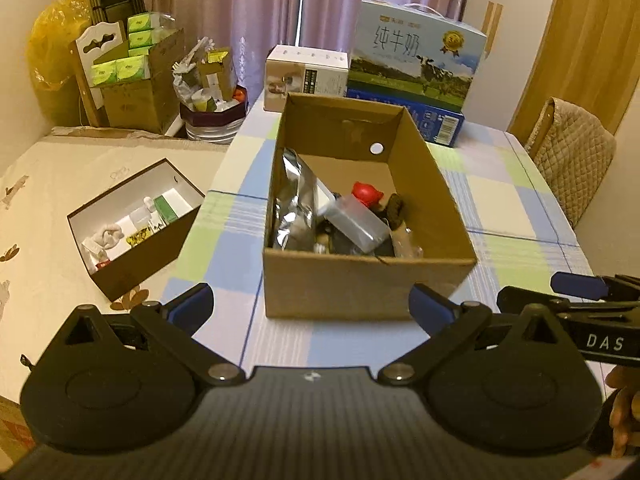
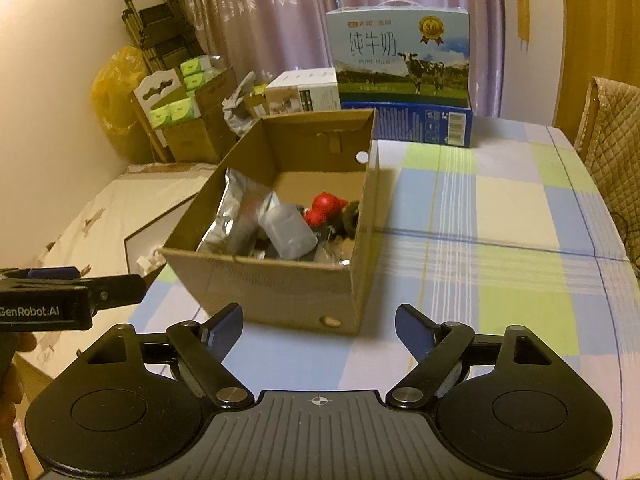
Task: Organize objects
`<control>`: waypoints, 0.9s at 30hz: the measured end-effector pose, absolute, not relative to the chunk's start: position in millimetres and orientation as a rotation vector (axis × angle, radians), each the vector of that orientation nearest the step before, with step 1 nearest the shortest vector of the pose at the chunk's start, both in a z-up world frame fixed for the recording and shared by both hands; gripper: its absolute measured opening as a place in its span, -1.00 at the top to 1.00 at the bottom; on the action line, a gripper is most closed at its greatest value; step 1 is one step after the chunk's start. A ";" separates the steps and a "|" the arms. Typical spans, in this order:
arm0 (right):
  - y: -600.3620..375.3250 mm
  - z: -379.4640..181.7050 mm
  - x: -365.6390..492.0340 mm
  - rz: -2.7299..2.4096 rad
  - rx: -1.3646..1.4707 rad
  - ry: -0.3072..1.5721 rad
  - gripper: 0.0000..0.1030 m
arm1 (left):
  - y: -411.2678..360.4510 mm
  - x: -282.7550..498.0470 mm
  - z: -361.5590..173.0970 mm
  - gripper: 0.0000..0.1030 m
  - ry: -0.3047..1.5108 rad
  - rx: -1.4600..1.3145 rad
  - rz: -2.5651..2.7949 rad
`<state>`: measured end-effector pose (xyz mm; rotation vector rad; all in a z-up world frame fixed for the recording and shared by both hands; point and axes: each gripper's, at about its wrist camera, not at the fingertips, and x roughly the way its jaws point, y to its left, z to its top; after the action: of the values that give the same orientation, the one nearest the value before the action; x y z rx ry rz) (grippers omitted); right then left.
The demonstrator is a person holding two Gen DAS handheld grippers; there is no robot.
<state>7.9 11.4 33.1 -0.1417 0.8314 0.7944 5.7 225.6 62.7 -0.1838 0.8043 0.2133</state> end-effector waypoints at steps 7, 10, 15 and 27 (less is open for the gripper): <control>-4.1 31.2 -3.9 0.793 -0.140 0.841 -0.57 | 211.1 -8.9 57.8 -0.98 0.814 -0.181 0.205; -8.2 33.8 -7.0 0.792 -0.135 0.835 -0.57 | 207.1 -13.7 55.9 -0.98 0.821 -0.191 0.209; -12.5 39.3 -9.8 0.798 -0.128 0.825 -0.57 | 199.1 -20.7 57.1 -0.98 0.814 -0.181 0.209; -20.6 44.6 -14.2 0.797 -0.116 0.825 -0.57 | 187.1 -25.6 61.7 -0.98 0.805 -0.147 0.200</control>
<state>-14.2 -20.6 44.6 -0.1162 0.8245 0.7971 -25.6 187.1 61.7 -0.1469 0.8054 0.2003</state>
